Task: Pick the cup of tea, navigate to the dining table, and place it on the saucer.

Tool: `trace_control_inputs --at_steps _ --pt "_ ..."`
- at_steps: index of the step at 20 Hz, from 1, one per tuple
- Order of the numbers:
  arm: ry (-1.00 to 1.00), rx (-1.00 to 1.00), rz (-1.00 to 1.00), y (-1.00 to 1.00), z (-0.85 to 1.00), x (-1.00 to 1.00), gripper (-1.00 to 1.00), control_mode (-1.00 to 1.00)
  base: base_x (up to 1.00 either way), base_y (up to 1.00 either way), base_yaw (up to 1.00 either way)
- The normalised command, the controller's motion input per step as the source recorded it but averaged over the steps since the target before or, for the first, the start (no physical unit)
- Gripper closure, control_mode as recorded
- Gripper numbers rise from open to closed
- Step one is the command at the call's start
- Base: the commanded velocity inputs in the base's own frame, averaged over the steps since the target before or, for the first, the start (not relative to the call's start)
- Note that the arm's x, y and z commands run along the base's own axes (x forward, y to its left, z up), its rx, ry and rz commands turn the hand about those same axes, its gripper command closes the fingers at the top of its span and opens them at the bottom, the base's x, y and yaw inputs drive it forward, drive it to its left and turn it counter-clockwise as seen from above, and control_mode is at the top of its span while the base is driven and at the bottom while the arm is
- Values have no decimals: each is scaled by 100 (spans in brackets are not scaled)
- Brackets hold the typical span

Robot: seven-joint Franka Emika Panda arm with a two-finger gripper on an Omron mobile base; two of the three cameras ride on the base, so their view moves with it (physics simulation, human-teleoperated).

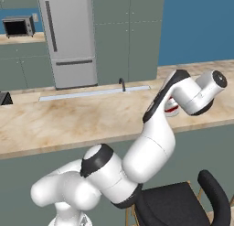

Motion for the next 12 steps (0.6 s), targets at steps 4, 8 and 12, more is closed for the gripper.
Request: trace_control_inputs --at_steps 4,8,12 --pt "0 0 0 0 23 -33 -100 -100 0 0 0" --pt "0 0 -1 7 23 -32 -100 -100 0 0 0" --pt "-1 0 -4 39 54 -52 -100 -100 0 0 0"
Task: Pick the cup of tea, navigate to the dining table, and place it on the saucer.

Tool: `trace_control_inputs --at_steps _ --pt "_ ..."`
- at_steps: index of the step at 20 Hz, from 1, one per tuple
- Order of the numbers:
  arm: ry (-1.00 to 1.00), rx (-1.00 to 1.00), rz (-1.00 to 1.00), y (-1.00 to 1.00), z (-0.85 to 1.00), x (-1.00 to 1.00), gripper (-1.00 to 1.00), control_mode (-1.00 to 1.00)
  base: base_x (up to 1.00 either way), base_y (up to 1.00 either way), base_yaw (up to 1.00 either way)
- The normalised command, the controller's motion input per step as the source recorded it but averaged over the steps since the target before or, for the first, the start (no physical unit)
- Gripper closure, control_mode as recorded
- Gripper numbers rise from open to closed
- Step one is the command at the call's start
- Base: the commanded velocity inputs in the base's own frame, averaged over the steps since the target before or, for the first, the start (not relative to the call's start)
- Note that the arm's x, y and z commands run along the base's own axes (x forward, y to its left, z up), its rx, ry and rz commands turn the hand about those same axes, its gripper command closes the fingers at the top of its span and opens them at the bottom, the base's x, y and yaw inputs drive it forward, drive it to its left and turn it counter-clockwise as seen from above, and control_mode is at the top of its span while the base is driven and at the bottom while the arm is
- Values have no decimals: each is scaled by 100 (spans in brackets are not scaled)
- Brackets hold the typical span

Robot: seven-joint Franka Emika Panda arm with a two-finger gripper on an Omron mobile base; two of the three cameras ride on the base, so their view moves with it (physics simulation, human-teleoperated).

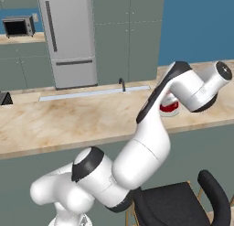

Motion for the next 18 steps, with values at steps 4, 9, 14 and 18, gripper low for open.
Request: trace_control_inputs --at_steps 4,9,14,18 --pt "-3 0 -11 74 32 -97 -100 -100 0 0 0" --pt "-6 -5 -19 100 0 -100 -100 -100 0 0 0" --pt "-1 -8 -15 100 0 -99 -100 -100 0 0 0" --pt "0 -4 -6 100 1 -77 -100 -100 0 0 0"
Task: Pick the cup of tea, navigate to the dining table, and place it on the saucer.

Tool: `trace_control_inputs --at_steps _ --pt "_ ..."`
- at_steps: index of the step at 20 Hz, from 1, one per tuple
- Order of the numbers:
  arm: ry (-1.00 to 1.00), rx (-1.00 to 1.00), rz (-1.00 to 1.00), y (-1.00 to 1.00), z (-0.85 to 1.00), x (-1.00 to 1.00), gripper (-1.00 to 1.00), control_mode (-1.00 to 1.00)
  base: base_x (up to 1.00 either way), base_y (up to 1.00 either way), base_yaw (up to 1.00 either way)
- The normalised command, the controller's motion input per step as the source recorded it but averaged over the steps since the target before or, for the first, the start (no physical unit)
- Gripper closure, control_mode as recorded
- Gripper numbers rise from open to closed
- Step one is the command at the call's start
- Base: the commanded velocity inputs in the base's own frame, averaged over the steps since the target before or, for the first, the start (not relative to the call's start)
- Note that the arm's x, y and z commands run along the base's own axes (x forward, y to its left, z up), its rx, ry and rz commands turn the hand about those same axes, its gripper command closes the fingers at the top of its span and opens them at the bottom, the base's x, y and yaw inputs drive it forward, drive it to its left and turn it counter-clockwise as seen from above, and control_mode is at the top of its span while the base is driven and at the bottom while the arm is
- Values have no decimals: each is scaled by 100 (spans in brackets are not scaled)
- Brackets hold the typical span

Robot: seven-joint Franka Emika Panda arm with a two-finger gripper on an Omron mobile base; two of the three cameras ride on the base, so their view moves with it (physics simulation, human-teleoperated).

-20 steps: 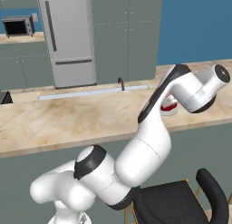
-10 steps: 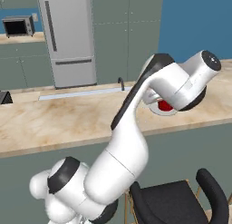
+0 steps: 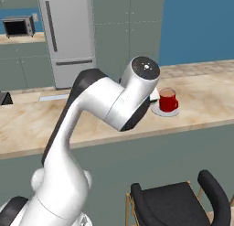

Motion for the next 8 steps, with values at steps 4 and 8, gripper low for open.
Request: trace_control_inputs --at_steps 4,8 --pt "0 -5 -1 100 0 -83 -100 -100 0 0 0" --pt "0 -4 -1 100 0 -85 -100 -100 0 0 0"
